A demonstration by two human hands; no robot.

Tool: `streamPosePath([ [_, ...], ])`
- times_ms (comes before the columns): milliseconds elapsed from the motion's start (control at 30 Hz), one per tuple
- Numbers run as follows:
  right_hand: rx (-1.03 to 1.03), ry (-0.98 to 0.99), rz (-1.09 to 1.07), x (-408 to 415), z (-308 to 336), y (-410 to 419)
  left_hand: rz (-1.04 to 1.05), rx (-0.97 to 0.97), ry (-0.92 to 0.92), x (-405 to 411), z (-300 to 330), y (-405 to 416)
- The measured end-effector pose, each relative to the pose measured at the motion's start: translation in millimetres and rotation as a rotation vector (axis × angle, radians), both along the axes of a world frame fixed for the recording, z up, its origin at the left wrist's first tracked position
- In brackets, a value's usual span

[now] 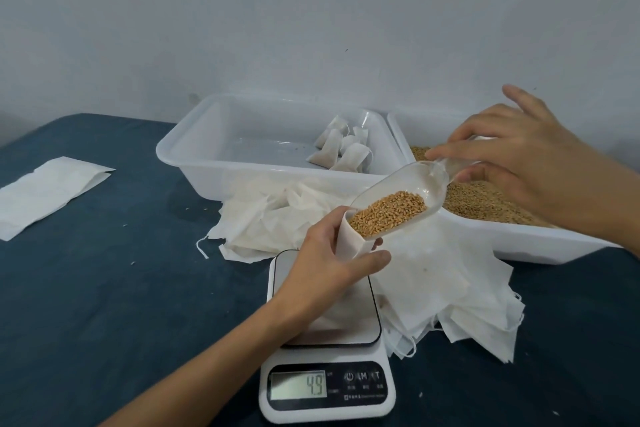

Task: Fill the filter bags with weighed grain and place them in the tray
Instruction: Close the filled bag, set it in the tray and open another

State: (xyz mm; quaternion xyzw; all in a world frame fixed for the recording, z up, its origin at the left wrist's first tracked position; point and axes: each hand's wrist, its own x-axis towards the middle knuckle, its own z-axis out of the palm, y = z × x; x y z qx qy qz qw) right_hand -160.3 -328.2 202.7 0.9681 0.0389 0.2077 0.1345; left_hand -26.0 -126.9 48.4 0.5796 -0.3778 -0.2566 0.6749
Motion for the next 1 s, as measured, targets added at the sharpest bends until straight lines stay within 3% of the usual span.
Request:
streamPosePath([
  [1000,-0.146,-0.082,0.071,2.8,-4.9,-4.6,0.059,0.065,0.002,3.4,1.5,0.7],
])
